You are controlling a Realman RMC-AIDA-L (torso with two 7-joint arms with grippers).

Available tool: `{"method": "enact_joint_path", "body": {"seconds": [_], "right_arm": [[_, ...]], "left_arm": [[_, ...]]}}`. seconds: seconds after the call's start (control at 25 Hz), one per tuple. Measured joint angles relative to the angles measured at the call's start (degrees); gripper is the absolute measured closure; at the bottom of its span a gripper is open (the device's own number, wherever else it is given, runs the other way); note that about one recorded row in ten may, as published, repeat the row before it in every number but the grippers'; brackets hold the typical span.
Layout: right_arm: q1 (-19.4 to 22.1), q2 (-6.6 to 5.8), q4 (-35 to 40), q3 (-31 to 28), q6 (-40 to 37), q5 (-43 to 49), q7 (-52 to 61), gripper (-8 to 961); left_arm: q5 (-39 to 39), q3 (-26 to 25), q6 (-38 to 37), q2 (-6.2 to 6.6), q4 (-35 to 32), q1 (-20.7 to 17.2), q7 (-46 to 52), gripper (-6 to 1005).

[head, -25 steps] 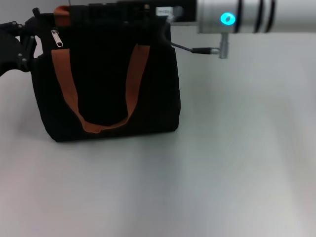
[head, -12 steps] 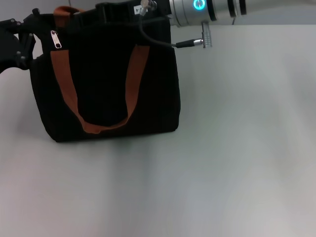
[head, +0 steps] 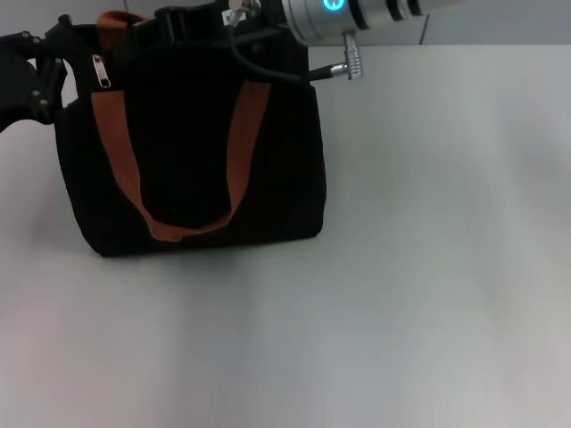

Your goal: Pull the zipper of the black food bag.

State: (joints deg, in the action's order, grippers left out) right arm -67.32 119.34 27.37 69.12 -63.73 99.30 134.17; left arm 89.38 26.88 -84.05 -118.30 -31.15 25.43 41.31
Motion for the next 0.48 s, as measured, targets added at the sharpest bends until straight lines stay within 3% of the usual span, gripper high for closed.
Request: {"method": "enact_joint_path", "body": {"seconds": [0.48], "right_arm": [[-1.74, 0.34, -0.8, 2.32, 1.91, 0.09, 0.69, 628]], "left_arm": [[0.0, 0.06, -1.19, 0.0, -0.09, 0.51, 0.25, 958]]}}
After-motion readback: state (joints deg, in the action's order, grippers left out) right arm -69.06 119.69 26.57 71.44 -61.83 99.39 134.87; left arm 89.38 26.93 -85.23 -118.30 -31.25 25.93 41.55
